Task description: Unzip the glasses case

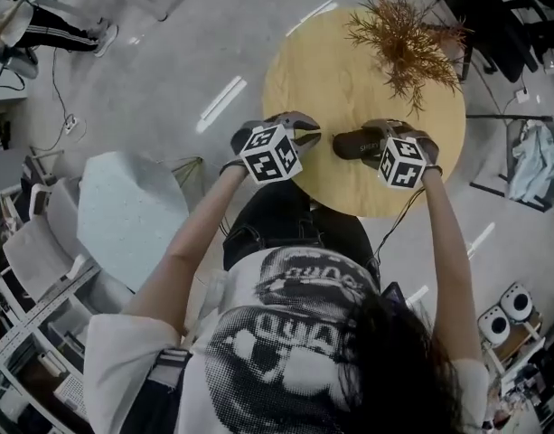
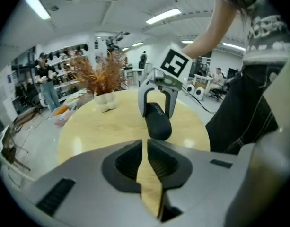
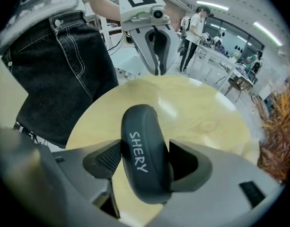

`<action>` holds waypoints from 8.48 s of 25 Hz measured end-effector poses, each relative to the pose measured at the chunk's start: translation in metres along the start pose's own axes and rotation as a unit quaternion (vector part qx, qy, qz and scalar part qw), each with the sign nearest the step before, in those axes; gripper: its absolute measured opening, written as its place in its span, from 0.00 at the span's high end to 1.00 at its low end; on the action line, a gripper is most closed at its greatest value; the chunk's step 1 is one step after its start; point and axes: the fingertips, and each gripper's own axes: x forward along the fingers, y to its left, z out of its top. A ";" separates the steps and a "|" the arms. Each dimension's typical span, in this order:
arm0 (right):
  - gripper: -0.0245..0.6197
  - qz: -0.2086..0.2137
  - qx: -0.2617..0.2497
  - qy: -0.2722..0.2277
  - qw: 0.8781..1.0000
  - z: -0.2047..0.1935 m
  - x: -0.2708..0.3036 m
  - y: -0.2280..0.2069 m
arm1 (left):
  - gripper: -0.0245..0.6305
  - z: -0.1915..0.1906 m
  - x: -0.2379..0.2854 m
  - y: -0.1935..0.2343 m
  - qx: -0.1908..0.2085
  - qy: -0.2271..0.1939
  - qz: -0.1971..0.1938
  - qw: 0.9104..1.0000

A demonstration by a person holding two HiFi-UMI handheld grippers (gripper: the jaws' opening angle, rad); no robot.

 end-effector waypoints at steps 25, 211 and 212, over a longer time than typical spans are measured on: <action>0.47 0.003 0.055 0.012 0.998 -0.002 0.001 -0.005 | 0.84 -0.014 0.084 -0.019 0.338 0.082 -0.245 0.905; 0.89 -0.225 0.406 -0.440 0.769 0.237 -0.117 0.275 | 0.94 -0.009 -0.216 -0.299 -0.223 -0.219 0.214 0.926; 0.92 -0.230 0.405 -0.440 0.768 0.239 -0.119 0.277 | 0.94 -0.009 -0.219 -0.302 -0.221 -0.221 0.213 0.926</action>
